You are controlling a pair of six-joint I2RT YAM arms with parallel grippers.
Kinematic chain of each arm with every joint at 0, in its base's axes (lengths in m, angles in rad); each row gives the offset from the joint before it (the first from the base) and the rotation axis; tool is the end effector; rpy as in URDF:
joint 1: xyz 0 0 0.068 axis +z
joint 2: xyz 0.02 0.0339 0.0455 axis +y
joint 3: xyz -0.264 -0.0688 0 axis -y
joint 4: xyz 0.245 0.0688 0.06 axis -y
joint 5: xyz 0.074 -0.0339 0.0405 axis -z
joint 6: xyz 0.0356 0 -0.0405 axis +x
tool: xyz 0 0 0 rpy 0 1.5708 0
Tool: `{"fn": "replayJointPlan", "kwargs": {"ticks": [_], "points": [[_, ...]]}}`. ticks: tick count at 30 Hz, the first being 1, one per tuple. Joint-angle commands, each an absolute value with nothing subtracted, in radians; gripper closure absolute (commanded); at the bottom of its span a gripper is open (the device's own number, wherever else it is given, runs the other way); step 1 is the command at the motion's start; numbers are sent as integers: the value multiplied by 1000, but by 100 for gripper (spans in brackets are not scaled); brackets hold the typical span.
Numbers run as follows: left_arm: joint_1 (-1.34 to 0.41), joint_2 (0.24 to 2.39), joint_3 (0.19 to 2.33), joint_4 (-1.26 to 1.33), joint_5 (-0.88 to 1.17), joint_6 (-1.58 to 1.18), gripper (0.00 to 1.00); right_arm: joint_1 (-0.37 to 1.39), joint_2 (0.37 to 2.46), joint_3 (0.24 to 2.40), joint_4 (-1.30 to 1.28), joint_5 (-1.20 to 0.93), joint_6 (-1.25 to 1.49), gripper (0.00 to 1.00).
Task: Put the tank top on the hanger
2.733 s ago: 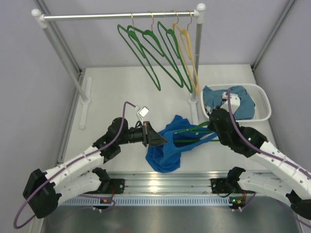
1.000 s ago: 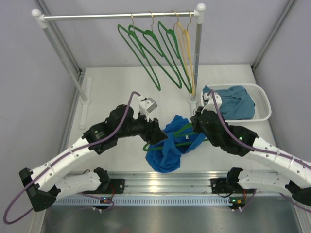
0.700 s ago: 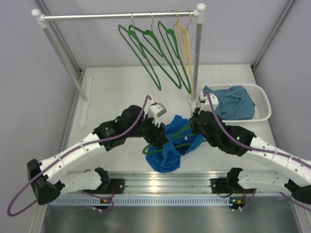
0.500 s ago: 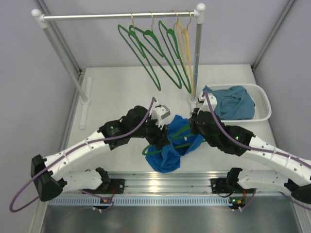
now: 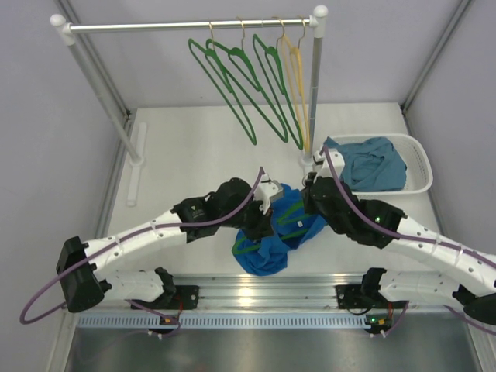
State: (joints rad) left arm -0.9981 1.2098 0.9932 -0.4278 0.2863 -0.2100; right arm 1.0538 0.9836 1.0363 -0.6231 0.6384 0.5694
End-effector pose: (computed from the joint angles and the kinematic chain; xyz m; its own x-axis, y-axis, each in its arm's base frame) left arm 0.1354 -0.2285 0.3015 -0.5120 0.4250 -0.7465 0.8403 0.4281 -0.3326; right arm 0.1181 0.1648 0.3507 -0.4675 0.0537 -0.8824 -0.2353 0.9546 0.1828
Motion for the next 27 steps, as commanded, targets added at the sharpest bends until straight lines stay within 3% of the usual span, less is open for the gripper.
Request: {"fn": "replayJointPlan", "kwargs": {"ticks": [1,2,4,5,7,10,15,19,27], "points": [[-1031,1203,951,-326,244,-225,100,1071,966,1083,-571,661,566,96],[-1037,1194,939,-307,235,-233,100,1071,954,1075,-575,669,560,87],[-1046,1165,891,-235,206,-267,100,1069,937,1069,-577,673,552,78],[-1048,1151,850,-206,204,-278,100,1068,918,1063,-586,675,548,67],[-1052,1108,812,-164,184,-305,100,1068,879,1062,-600,676,540,52],[-1054,1059,758,-123,163,-322,100,1068,807,1045,-643,681,546,44],[-1054,961,706,-104,130,-345,100,1068,684,951,-703,664,575,45],[-1054,887,670,-86,126,-357,100,1066,586,820,-626,534,535,50],[-1054,818,661,-113,143,-367,100,1054,555,690,-545,456,499,50]]}}
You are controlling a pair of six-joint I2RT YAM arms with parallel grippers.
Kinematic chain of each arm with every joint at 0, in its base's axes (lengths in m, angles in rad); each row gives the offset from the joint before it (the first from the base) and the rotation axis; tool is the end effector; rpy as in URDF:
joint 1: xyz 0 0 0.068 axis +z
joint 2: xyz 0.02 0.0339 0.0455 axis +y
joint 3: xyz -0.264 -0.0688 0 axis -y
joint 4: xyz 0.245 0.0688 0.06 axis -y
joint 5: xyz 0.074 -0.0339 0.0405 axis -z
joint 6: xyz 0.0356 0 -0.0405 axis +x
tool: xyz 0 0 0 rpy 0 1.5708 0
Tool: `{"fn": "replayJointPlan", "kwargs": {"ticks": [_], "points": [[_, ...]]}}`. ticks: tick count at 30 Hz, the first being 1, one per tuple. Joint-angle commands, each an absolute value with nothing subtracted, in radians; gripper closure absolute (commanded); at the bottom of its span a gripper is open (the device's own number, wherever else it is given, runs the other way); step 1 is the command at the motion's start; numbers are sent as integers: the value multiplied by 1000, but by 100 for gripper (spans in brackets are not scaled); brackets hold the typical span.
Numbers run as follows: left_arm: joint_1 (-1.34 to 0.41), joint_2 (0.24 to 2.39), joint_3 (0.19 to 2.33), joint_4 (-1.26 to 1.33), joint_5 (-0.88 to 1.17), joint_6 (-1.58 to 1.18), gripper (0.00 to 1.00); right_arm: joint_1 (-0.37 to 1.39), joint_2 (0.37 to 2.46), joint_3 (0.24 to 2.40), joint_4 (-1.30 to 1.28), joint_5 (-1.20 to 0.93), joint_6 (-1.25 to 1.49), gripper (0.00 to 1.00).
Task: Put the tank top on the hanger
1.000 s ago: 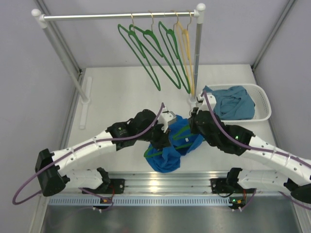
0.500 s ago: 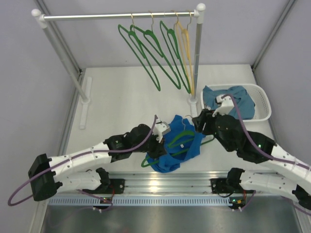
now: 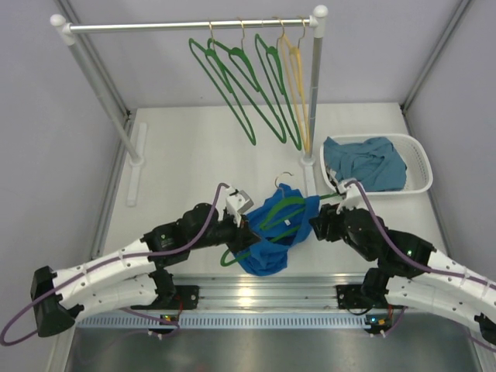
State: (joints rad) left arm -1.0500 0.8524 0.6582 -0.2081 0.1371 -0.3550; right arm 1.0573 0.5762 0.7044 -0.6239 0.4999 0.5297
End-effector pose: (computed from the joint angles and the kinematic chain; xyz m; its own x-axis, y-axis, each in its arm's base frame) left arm 0.0947 -0.1748 0.2811 -0.5031 0.1850 -0.8442 0.7967 0.4779 -0.3700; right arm 0.0770 0.1018 0.2981 -0.4832 0.0459 -0.8743 -0.3629 0.8983 0.2477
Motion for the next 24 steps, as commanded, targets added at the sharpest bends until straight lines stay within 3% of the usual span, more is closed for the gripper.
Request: {"fn": "replayJointPlan", "kwargs": {"ticks": [1,8,15,18,22,24], "points": [[-1054,812,663,-117,146,-367,100,1052,540,671,-522,450,492,49],[-1055,762,673,-133,173,-365,100,1013,526,627,-454,423,439,46],[-1054,732,695,-172,196,-362,100,846,520,600,-361,275,391,47],[-1055,719,701,-184,192,-360,100,793,526,604,-322,183,393,57],[-1054,704,713,-207,173,-359,100,787,535,638,-327,127,397,87],[-1055,695,721,-224,152,-356,100,787,522,669,-345,111,406,96]]}}
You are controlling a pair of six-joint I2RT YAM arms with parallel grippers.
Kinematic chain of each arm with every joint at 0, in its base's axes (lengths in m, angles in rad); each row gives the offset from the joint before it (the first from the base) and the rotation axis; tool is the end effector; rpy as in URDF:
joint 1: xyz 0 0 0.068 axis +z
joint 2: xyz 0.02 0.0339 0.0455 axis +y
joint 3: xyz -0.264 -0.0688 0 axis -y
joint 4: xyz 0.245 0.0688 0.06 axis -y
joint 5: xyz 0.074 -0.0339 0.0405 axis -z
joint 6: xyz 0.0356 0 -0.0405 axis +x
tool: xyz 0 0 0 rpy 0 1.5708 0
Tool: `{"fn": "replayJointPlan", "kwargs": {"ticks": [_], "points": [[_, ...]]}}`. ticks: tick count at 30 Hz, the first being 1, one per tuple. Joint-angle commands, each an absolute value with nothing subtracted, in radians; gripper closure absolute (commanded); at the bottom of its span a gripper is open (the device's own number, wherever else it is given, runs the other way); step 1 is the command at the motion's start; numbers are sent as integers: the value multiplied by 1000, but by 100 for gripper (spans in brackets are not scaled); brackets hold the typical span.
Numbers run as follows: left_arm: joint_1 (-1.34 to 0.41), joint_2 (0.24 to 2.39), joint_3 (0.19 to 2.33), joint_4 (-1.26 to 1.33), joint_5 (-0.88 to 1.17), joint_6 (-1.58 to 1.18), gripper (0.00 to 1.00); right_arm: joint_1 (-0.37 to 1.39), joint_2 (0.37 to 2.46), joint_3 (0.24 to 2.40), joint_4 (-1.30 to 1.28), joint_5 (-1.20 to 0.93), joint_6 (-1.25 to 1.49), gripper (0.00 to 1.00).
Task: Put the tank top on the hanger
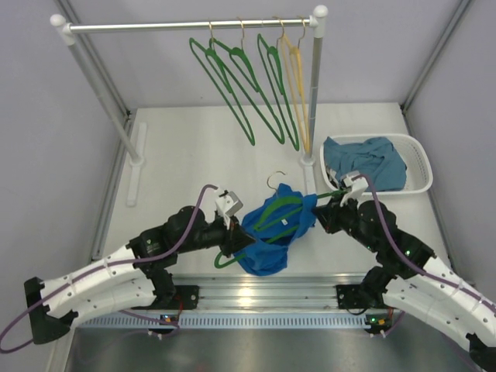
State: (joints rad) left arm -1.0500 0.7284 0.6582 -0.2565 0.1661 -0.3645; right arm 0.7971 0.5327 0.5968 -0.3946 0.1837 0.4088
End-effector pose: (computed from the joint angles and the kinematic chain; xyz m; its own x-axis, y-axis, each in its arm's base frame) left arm 0.0819 -0.1547 0.2969 -0.4819 0.1336 -0.8660 0.8152 0.4308 -0.3872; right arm 0.0999 0.0930 0.2878 -0.4397 0.1092 -0.8915 -0.4444 0.8361 0.3216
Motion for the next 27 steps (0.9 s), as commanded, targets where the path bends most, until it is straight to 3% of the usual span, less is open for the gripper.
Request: {"fn": "replayJointPlan", "kwargs": {"ticks": [1,3,8,13,17,20,23,25,27], "points": [[-1055,693,726,-224,146,-356,100,787,517,681,-351,104,408,97],[-1054,686,732,-233,143,-351,100,785,509,702,-371,101,408,96],[-1054,676,759,-241,155,-345,100,785,523,713,-399,103,384,73],[-1055,669,784,-258,167,-341,100,785,508,655,-338,52,384,62],[-1054,644,788,-261,176,-344,100,785,508,637,-310,35,371,60],[-1054,632,792,-265,172,-344,100,785,514,640,-302,18,376,71],[-1055,621,796,-270,166,-345,100,785,518,663,-322,21,382,92],[-1055,621,808,-287,155,-341,100,787,512,705,-345,32,383,100],[-1055,621,821,-319,146,-334,100,785,503,768,-383,40,391,100]]}}
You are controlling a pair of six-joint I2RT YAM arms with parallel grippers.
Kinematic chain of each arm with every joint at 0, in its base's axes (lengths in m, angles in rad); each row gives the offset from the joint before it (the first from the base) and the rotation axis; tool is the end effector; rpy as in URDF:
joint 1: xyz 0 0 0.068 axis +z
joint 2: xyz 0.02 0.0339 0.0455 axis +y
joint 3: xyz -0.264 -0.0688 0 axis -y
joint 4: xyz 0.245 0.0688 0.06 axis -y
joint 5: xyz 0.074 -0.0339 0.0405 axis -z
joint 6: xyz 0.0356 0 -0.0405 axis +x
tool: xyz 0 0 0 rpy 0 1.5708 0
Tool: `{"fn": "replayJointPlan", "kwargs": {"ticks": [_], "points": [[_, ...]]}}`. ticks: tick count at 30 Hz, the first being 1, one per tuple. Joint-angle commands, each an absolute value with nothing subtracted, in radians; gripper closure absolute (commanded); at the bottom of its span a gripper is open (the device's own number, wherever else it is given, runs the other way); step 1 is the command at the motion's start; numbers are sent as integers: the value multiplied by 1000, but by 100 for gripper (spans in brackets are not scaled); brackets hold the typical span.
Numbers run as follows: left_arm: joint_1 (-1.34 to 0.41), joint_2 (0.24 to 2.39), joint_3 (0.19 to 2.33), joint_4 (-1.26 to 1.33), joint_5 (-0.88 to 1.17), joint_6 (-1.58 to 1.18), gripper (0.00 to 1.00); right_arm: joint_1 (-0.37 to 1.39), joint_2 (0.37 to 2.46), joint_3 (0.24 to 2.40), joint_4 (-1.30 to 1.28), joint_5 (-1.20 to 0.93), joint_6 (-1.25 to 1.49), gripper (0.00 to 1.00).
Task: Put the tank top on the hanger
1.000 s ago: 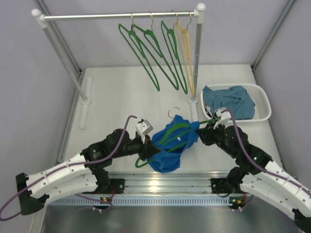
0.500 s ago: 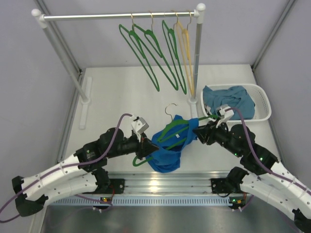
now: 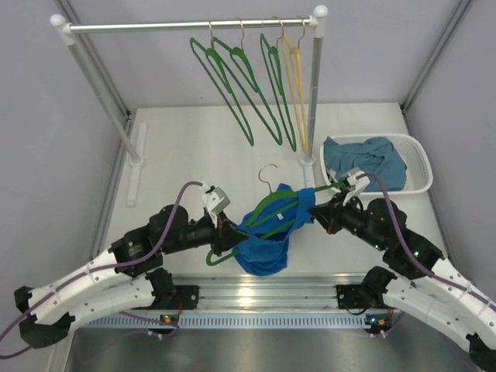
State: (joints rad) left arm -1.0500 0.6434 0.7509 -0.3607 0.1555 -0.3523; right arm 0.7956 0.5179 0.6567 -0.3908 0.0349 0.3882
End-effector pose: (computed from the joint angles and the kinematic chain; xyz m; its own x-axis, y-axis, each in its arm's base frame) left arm 0.0707 -0.1343 0.3305 -0.4384 0.0792 -0.8953 0.8313 0.4143 -0.3705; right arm 0.0926 0.0928 0.3102 -0.4228 0.1090 -0.8997 -0.5728 0.7371 0.3585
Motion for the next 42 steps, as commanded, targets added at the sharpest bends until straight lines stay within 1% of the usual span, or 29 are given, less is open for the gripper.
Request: {"fn": "replayJointPlan", "kwargs": {"ticks": [1,5,9,13,18,26,27,29,32,33,35,37,42], "points": [[-1055,620,831,-330,138,-330,100,785,502,793,-396,44,393,100],[-1054,617,853,-363,124,-322,100,785,502,926,-455,51,394,100],[-1054,614,882,-370,115,-318,100,785,529,986,-494,23,393,100],[-1054,609,931,-397,89,-313,100,787,514,982,-499,18,399,100],[-1054,604,1011,-429,58,-301,100,785,554,977,-525,-52,394,100],[-1055,627,1083,-518,28,-287,100,785,560,945,-512,-48,396,100],[-1055,626,1097,-526,25,-290,100,785,566,946,-520,-52,393,96],[-1054,621,1111,-557,25,-291,100,785,577,946,-523,-61,390,93],[-1054,617,1146,-600,9,-285,100,785,578,943,-523,-45,391,78],[-1054,614,1161,-632,11,-279,100,785,580,945,-525,-38,387,70],[-1055,611,1176,-663,9,-278,100,785,583,949,-526,-32,387,63],[-1055,603,1181,-713,9,-279,100,785,583,953,-531,-25,383,60],[-1054,592,1184,-828,9,-302,100,785,586,971,-541,-3,377,58]]}}
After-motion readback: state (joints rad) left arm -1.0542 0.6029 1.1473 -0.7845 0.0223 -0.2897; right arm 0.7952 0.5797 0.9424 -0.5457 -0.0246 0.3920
